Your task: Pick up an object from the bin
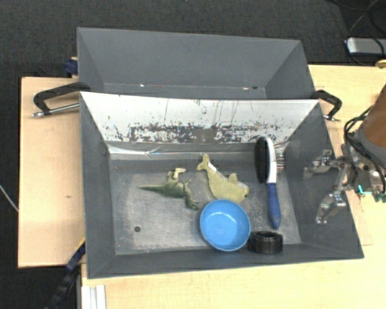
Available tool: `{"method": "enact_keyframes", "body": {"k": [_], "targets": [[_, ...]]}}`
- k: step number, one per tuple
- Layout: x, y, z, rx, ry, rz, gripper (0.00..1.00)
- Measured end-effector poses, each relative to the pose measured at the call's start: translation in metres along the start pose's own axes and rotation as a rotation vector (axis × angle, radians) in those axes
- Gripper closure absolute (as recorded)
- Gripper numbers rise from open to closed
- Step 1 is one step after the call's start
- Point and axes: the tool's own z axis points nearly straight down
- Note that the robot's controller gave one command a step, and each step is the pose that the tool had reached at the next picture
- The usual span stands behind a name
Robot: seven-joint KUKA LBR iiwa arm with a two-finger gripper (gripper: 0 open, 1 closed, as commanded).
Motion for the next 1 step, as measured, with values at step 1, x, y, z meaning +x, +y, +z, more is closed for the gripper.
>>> {"method": "enact_keyframes", "body": {"k": [1], "targets": [[-0.0458, 0.0534, 0.127, -0.008, 0.002, -0.226, 0.0]]}}
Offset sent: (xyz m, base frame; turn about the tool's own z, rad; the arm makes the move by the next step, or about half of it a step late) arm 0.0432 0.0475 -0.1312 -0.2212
